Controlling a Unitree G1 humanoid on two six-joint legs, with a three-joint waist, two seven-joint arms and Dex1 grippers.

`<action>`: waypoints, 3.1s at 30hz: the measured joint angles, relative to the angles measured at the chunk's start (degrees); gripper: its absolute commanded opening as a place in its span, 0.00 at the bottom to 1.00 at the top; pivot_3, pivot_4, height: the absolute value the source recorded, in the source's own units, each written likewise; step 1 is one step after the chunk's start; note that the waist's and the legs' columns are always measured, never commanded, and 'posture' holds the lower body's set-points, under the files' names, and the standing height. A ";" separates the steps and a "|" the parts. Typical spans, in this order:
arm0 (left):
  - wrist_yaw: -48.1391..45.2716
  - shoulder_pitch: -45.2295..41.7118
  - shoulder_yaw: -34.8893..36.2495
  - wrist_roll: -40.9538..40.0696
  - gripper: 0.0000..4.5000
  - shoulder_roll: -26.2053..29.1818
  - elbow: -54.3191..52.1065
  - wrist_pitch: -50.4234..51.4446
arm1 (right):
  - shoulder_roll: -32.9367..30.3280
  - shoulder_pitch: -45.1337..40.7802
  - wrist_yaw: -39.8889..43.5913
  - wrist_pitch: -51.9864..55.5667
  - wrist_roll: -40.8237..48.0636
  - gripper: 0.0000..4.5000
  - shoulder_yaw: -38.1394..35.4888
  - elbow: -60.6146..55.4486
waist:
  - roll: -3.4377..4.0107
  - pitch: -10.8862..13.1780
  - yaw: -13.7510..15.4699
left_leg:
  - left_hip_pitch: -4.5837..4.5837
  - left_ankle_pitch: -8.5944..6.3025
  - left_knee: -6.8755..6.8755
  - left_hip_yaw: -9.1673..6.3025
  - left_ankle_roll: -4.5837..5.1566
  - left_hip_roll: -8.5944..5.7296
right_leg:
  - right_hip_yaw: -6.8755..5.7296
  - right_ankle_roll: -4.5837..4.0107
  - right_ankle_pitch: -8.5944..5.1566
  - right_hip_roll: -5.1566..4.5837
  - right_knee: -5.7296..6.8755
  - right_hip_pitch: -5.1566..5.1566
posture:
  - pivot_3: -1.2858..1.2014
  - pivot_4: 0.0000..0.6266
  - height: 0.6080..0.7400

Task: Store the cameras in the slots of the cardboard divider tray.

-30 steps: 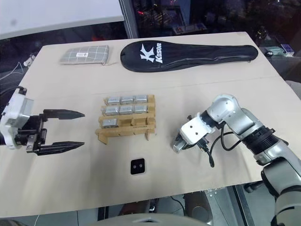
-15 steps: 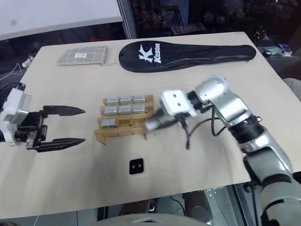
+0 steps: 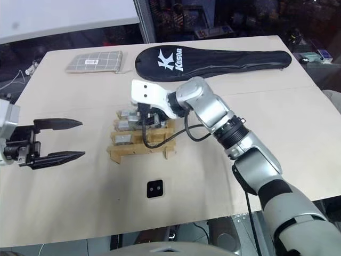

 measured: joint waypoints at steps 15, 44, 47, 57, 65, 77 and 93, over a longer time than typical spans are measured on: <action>-2.90 0.63 1.44 -0.31 1.00 -0.13 3.13 -1.94 | 2.18 0.01 2.87 7.89 -1.92 0.17 2.54 0.03 | 0.00 -0.02 -0.25 | -0.12 0.00 0.01 -0.02 -0.03 -0.01 | 0.01 -0.01 0.01 -0.01 0.07 -0.19 | 0.52 0.24 1.00; -6.19 0.17 0.20 2.91 1.00 -0.01 7.89 -6.94 | -3.15 2.50 7.89 11.94 1.92 0.90 -2.60 -13.50 | -0.02 -0.03 0.12 | -0.25 0.02 0.03 -0.22 -0.09 -0.01 | -0.23 -0.04 0.03 0.01 0.02 -0.18 | 0.52 0.24 1.00; -6.35 -1.66 -1.76 2.89 1.00 -0.12 8.87 -7.25 | -7.67 7.68 10.37 12.90 6.99 0.90 -5.88 -23.67 | -0.09 -0.07 0.09 | -0.24 0.01 0.03 -0.26 -0.09 -0.01 | -0.28 -0.04 0.03 -0.06 0.00 -0.14 | 0.52 0.24 1.00; -7.53 -3.26 -4.14 2.89 1.00 0.09 10.75 -7.32 | -11.52 38.73 5.33 3.43 11.71 0.90 -6.05 -36.27 | -0.10 -0.07 0.05 | -0.12 -0.08 0.06 -0.15 0.07 0.11 | -0.18 -0.04 0.03 -0.02 0.06 -0.09 | 0.52 0.24 1.00; -8.77 -0.78 -3.24 2.14 1.00 3.25 10.69 -5.42 | -12.30 46.09 2.44 -9.48 7.95 0.90 -2.44 -33.76 | -0.11 -0.08 0.01 | 0.15 -0.09 0.14 -0.01 0.09 0.31 | -0.07 -0.03 0.02 0.45 0.06 0.17 | 0.52 0.24 1.00; -8.81 5.62 3.25 1.23 1.00 4.27 7.17 -2.25 | -7.73 46.22 -3.05 -21.73 1.37 0.71 1.56 -21.48 | -0.20 -0.12 0.01 | 0.41 -0.09 0.10 0.17 0.04 0.49 | 0.06 -0.11 0.06 0.61 0.02 0.39 | 0.52 0.24 1.00; -1.83 0.35 1.05 -4.08 1.00 0.51 1.51 5.97 | -14.60 41.44 -1.40 -26.94 0.75 0.40 -1.88 -27.69 | -0.19 -0.09 0.24 | 0.69 -0.11 0.10 0.35 0.04 0.61 | 0.21 0.03 -0.01 0.74 0.04 0.59 | 0.52 0.24 1.00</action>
